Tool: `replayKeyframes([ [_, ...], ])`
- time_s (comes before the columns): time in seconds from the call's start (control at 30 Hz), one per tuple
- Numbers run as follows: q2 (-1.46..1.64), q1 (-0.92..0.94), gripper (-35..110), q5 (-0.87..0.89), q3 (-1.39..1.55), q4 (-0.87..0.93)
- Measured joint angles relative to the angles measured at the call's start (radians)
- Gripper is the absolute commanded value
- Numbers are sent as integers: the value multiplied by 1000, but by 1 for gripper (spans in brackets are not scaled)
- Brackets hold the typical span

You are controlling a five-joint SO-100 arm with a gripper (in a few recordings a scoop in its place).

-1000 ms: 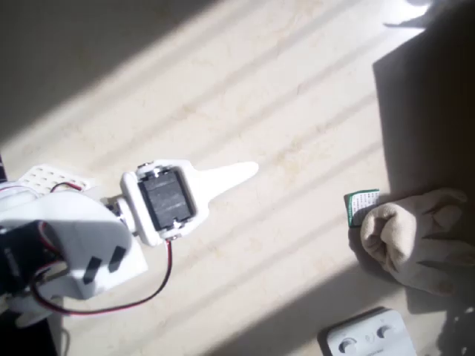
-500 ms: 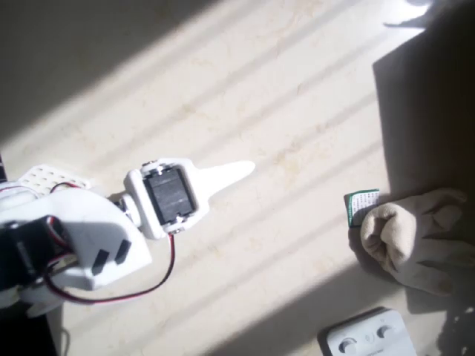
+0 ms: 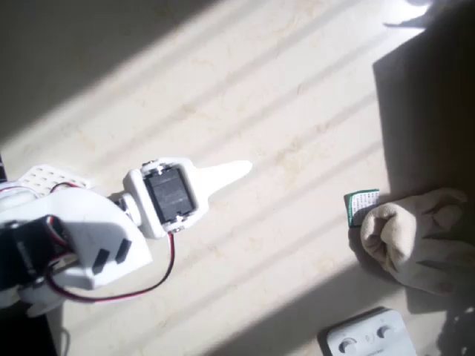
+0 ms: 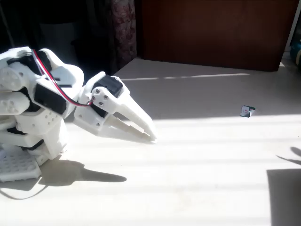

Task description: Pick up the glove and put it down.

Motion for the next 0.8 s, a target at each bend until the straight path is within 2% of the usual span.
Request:
replayKeyframes([
  [0.4, 2, 0, 0, 0, -21, 360],
  [0.8, 2, 0, 0, 0, -26, 390],
])
